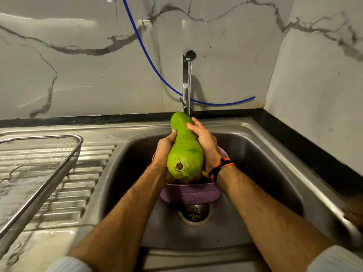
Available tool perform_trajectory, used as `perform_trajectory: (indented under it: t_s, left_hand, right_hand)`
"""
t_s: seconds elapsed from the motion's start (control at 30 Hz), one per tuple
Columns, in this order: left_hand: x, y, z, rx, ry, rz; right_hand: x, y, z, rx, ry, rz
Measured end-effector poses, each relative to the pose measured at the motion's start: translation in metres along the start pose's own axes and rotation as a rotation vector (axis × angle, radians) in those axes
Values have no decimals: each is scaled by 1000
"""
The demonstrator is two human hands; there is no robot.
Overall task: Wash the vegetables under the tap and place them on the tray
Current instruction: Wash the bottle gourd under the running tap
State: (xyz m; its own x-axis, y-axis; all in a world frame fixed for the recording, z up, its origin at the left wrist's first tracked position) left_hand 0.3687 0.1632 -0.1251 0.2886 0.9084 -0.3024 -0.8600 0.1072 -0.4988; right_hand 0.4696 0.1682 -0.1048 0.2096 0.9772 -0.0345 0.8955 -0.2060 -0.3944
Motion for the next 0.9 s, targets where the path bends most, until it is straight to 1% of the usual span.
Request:
perform_trajectory:
  t_s: [0.07, 0.17, 0.23, 0.33, 0.4, 0.57, 0.73, 0.83, 0.9]
  left_hand:
    - [0, -4, -1, -56, 13, -48]
    - [-3, -6, -2, -81, 23, -57]
    - [-1, -8, 0, -56, -33, -43]
    - [8, -7, 4, -18, -107, -10]
    - [11, -4, 5, -26, -100, 5]
    - [-2, -13, -4, 8, -60, -54]
    - [5, -13, 1, -11, -80, -16]
    - [2, -15, -5, 45, -60, -69]
    - [4, -16, -5, 35, -64, -79]
  right_hand:
    - [3, -2, 2, -51, 9, -26]
    - [3, -1, -7, -254, 61, -97]
    - [4, 4, -9, -348, 82, -118]
    - [0, 1, -1, -317, -8, -212]
    - [-3, -4, 4, -295, -60, -259]
    - [4, -1, 1, -362, -16, -190]
    - [-4, 2, 2, -257, -64, -257]
    - [-1, 2, -3, -293, -23, -205]
    - [0, 3, -4, -317, -8, -193]
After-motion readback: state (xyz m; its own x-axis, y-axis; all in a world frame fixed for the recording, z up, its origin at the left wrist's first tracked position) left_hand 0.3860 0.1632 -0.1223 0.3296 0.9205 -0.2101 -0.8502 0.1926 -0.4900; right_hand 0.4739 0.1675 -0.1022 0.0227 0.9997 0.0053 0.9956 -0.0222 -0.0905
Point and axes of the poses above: each hand's wrist, its own x-axis towards the middle knuckle, its own y-axis out of the back of the hand, z = x × y, the point moved 6 cm from there along x, towards the middle knuckle, and after that the axes turned 3 degrees about y, right-handed, at the moved point
